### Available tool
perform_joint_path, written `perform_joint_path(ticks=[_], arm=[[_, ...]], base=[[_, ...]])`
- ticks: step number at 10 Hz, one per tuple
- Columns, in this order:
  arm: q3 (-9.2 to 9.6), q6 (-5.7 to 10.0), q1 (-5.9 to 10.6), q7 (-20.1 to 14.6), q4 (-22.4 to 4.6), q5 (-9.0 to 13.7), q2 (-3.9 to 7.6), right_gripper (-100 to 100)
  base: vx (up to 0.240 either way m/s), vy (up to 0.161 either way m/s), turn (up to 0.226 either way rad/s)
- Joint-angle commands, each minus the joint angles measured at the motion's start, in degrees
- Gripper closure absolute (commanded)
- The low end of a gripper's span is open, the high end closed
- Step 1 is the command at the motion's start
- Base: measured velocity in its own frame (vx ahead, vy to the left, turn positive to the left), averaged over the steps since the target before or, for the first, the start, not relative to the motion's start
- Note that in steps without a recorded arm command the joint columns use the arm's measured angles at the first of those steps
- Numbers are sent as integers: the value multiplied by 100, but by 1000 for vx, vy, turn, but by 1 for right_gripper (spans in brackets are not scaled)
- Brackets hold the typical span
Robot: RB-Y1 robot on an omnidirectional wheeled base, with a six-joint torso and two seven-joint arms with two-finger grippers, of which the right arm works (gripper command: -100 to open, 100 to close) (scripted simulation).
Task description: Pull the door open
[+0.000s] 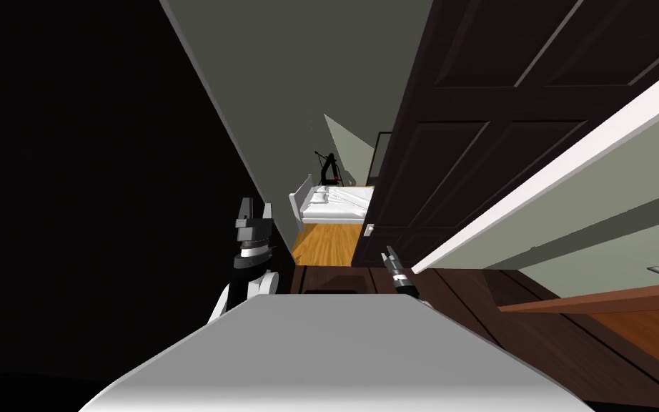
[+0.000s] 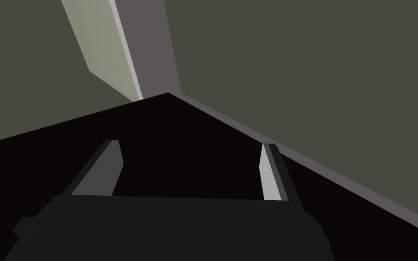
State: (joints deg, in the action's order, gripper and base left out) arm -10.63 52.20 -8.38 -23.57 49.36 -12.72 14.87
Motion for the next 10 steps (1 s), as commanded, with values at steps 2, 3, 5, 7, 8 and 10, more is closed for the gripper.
perform_joint_path(ticks=[2, 3, 5, 7, 8, 10], arm=[[-23, 70, 63, -67, -261, -27, 34, -100], [-30, 88, 82, -93, -346, -39, 45, -100], [-34, 98, 100, -93, -402, -45, 42, -100], [-51, 75, 167, -30, -470, -16, 8, -100], [-59, 61, 195, -1, -494, -3, -7, -100], [-75, 32, 259, 63, -546, 28, -40, -100]], base=[[104, 33, -5], [119, 35, -7], [109, 22, -4], [98, -136, 24], [175, -114, 64], [181, -3, 50]])
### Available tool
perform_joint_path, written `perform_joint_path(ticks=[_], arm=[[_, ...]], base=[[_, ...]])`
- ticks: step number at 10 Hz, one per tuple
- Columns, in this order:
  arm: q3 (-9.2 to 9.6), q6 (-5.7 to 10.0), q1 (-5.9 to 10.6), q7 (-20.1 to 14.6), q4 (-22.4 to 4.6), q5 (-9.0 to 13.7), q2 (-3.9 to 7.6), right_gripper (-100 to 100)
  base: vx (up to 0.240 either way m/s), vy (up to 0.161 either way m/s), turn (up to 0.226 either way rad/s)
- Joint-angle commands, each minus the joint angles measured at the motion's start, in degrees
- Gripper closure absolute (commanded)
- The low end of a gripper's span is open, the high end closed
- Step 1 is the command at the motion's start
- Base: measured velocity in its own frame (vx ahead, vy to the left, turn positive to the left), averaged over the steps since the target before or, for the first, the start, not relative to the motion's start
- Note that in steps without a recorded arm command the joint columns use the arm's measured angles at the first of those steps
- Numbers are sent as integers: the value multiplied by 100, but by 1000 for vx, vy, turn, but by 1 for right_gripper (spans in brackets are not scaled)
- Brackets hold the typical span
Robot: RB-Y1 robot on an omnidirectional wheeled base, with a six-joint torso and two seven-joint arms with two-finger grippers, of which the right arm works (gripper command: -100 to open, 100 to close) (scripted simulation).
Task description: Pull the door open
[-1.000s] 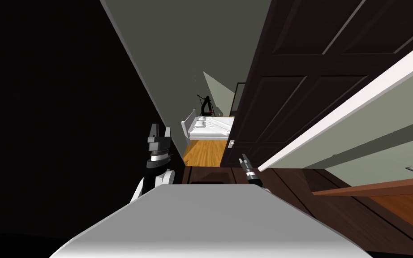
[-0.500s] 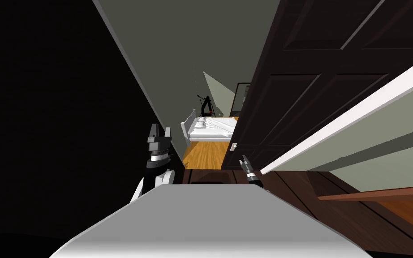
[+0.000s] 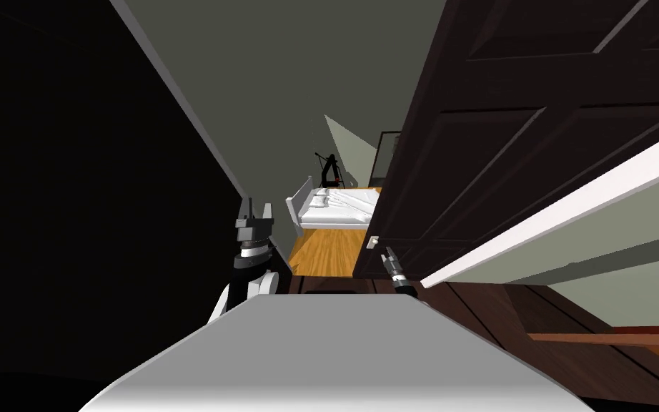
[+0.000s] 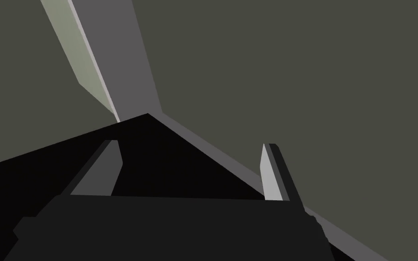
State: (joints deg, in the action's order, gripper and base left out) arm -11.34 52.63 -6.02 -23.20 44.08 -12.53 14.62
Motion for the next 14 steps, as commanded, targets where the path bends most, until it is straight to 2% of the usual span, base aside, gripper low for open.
perform_joint_path(ticks=[1, 4, 5, 6, 11, 12, 14], arm=[[-12, -25, 54, 56, -43, 25, -31, -100], [-36, -65, 149, 145, -115, 73, -79, -100], [-30, -47, 127, 125, -108, 63, -71, -100], [-30, -47, 127, 125, -108, 63, -71, 100], [-30, -47, 127, 125, -108, 63, -71, 100], [28, 78, 17, 3, -107, -15, 2, 100], [73, 210, -79, -118, -93, -85, 87, 100]], base=[[186, 86, 34], [196, 24, 33], [53, 15, -41], [-24, 6, 16], [-8, -2, 7], [-110, -15, 103], [-177, -52, 110]])
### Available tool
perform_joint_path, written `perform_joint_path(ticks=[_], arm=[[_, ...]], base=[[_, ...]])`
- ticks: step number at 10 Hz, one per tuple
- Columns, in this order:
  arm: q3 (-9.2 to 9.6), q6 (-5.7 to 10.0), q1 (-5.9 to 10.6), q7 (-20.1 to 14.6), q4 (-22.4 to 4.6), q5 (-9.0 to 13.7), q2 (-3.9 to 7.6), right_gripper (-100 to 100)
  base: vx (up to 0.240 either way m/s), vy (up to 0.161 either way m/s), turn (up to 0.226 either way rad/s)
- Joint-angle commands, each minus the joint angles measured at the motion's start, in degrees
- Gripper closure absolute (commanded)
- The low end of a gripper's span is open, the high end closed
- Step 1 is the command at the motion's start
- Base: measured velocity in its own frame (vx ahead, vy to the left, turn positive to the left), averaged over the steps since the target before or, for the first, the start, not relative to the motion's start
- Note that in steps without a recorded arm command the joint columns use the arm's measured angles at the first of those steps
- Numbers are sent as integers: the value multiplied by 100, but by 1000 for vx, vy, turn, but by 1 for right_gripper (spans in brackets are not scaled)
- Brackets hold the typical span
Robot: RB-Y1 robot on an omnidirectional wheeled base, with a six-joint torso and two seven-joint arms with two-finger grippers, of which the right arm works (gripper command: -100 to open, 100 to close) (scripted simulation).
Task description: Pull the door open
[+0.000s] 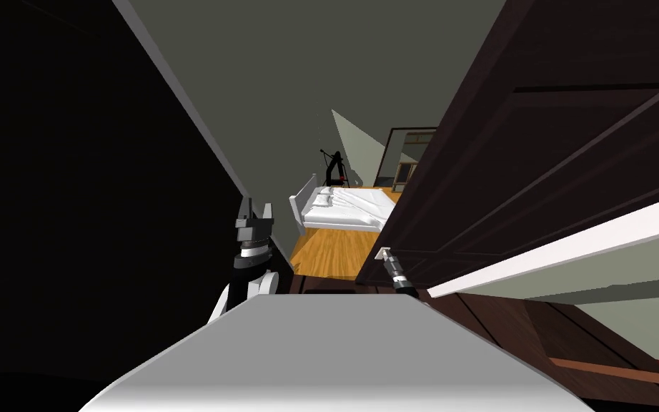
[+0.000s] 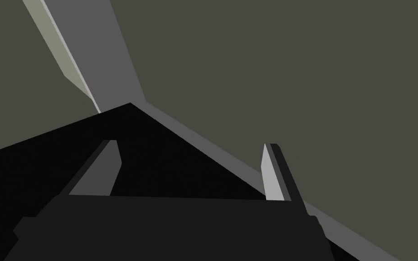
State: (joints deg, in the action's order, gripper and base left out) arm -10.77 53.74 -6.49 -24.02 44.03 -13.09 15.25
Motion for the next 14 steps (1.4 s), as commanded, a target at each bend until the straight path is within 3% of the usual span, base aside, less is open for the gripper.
perform_joint_path(ticks=[1, 5, 6, 7, 11, 14], arm=[[49, 197, -103, -127, -78, -81, 88, 100], [172, 561, -368, -462, -40, -274, 323, 100], [162, 520, -303, -393, -122, -249, 284, 100], [175, 672, -393, -463, -156, -299, 333, 100], [170, 978, -533, -572, -225, -380, 447, 100], [165, 1292, -677, -684, -295, -463, 563, 100]], base=[[-223, -38, 114], [-209, -63, 106], [-100, -26, 17], [-117, -49, 137], [-171, -52, 130], [-195, -71, 138]])
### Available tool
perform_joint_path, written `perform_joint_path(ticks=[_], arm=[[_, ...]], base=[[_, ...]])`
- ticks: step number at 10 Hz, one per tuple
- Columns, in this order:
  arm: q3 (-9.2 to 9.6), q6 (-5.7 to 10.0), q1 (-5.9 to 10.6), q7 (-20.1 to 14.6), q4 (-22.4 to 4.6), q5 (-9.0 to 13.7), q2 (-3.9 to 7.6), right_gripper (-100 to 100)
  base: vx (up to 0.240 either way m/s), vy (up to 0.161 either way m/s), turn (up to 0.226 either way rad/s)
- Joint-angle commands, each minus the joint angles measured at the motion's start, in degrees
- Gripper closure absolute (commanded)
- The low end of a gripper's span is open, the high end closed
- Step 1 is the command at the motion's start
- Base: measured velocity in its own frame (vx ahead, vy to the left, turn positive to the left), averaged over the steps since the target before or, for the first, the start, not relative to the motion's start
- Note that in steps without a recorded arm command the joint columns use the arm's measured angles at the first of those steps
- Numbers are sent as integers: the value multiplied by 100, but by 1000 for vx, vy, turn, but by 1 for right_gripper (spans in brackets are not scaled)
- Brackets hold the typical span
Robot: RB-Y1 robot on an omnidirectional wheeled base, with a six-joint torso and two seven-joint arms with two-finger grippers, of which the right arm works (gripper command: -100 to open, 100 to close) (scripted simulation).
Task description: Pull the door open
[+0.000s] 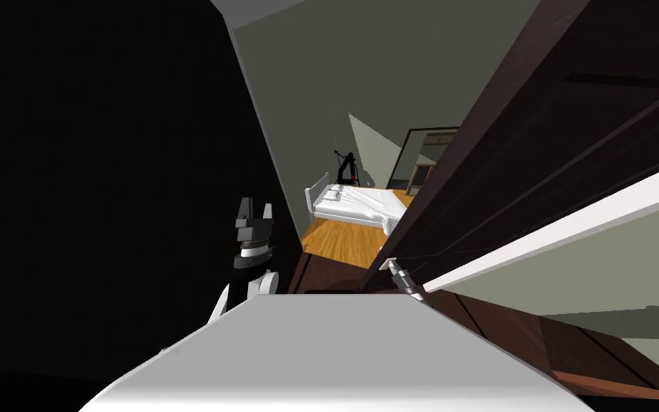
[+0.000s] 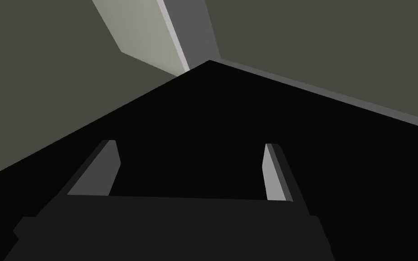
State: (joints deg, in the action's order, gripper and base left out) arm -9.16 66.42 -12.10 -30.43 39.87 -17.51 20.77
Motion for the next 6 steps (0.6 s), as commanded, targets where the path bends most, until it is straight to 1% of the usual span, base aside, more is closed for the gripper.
perform_joint_path(ticks=[1, 2, 3, 6], arm=[[1, 132, -167, -82, 96, -50, 53, 100], [7, 94, -72, -37, 14, -34, 26, 100], [110, 13, 44, 25, -46, 33, -12, 100], [246, -137, 262, 134, -130, 158, -59, 100]], base=[[-216, -100, 151], [-99, -39, 27], [-164, -15, 54], [-195, -75, 99]])
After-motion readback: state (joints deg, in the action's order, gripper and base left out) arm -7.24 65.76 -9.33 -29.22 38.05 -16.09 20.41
